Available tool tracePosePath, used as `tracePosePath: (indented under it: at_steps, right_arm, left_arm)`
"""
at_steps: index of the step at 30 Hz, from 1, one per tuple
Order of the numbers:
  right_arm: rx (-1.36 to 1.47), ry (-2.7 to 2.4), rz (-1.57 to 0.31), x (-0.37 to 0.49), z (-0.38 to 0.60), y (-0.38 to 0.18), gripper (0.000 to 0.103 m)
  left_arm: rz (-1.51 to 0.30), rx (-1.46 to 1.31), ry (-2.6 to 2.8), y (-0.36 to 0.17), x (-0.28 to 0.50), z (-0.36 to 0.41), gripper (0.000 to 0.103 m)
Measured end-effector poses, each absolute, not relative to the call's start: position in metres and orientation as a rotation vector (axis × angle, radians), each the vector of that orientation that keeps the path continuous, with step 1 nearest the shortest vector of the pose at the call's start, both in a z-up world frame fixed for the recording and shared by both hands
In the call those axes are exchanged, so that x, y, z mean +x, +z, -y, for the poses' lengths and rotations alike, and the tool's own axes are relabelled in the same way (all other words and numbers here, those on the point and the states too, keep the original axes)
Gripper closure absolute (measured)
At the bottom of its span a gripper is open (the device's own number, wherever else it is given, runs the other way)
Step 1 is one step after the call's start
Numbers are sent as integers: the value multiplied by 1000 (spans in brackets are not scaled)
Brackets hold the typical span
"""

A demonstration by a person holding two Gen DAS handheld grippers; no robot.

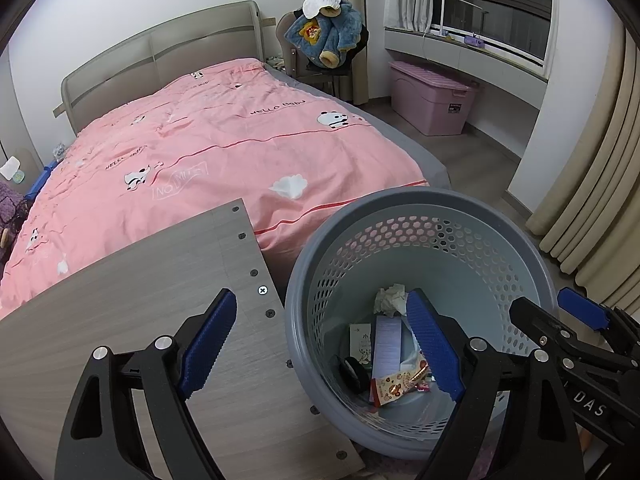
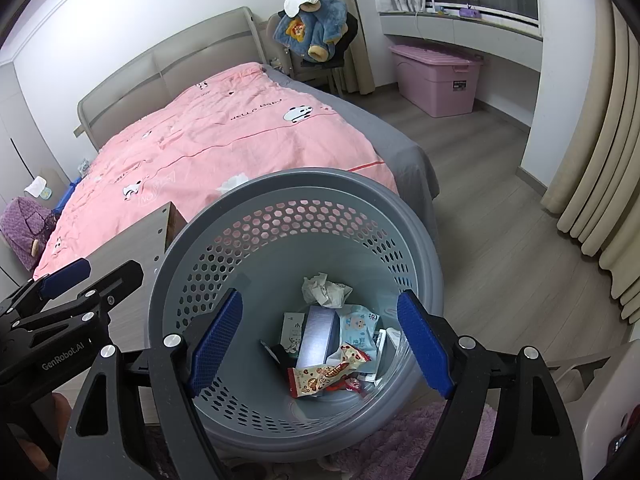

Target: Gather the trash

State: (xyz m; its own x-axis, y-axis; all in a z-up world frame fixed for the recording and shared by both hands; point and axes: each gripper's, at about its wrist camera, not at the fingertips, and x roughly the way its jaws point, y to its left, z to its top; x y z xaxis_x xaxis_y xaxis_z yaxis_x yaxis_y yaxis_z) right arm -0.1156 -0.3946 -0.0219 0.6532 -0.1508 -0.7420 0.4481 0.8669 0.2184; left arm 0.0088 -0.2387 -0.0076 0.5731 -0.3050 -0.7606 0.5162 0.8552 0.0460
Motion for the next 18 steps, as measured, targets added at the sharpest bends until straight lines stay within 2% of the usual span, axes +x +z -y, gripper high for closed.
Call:
tracePosePath:
  at_steps: [18]
  right_arm:
    - [405,-350,-792,-115,394,-22,25]
  left_arm:
    - [-831,276,-488,-7,9,239,20]
